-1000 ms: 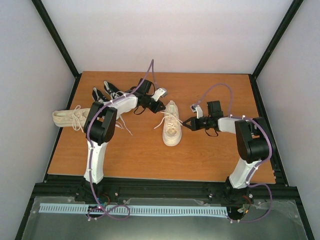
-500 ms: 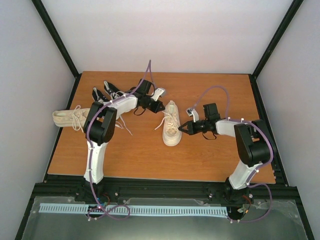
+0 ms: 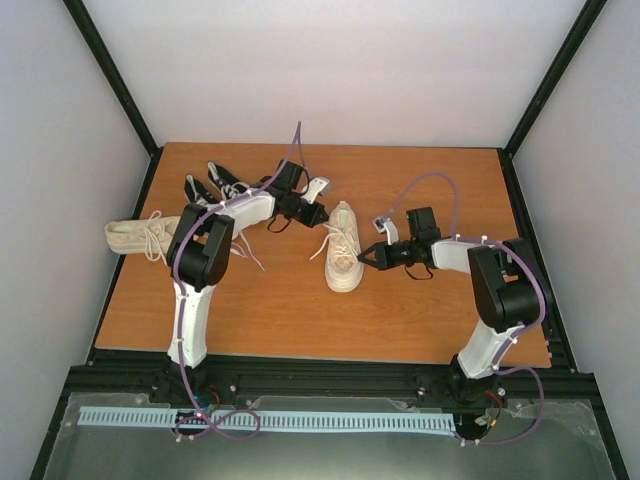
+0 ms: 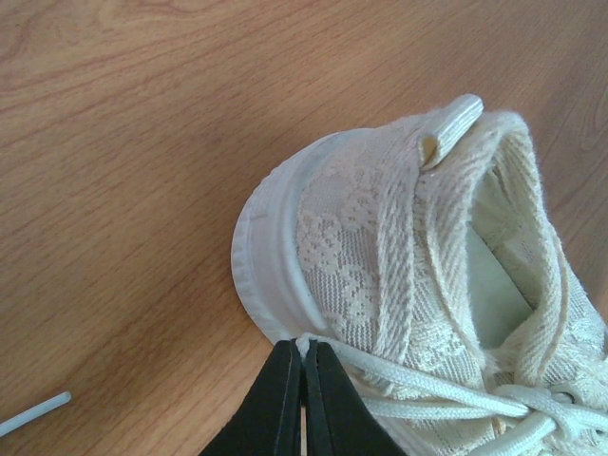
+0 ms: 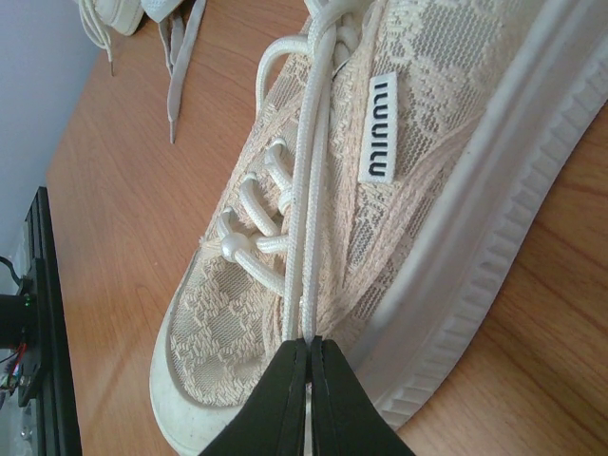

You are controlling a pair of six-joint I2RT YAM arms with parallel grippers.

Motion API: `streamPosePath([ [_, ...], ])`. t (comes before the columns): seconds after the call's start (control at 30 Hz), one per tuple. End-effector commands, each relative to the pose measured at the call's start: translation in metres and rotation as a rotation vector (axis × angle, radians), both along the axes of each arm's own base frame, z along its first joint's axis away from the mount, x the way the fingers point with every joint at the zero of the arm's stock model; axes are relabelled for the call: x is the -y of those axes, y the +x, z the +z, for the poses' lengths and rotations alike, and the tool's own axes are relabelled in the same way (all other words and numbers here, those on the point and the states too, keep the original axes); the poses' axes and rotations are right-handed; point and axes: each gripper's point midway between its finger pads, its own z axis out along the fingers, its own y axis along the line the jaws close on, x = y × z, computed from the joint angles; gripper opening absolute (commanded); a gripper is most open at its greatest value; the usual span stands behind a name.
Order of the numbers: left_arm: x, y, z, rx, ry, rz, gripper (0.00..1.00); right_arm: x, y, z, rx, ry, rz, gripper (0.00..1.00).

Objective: Tie the shoes

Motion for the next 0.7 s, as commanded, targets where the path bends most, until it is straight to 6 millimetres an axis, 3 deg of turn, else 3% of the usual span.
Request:
streamPosePath([
  [0.0, -0.018, 0.019, -0.010, 0.037, 0.060, 0.082, 0.01, 0.010, -0.018, -0.027, -0.110, -0.052, -0.016, 0.03],
  [0.2, -0.005, 0.001, 0.007, 0.038, -0.026, -0.021, 0.01, 0.003, -0.004, -0.008, -0.058, -0.017, -0.002, 0.03],
  [0.37, -0.009, 0.002, 0.036, 0.165, 0.013, -0.089, 0.41, -0.001, 0.016, 0.023, 0.034, -0.006, 0.001, 0.16],
  [0.47, -0.016, -0.008, 0.048, 0.238, 0.058, -0.158, 0.50, 0.000, 0.022, 0.035, 0.074, -0.021, -0.004, 0.20],
  [0.67, -0.032, -0.027, 0.048, 0.305, 0.163, -0.258, 0.66, 0.017, 0.037, 0.051, 0.130, -0.042, -0.066, 0.26],
])
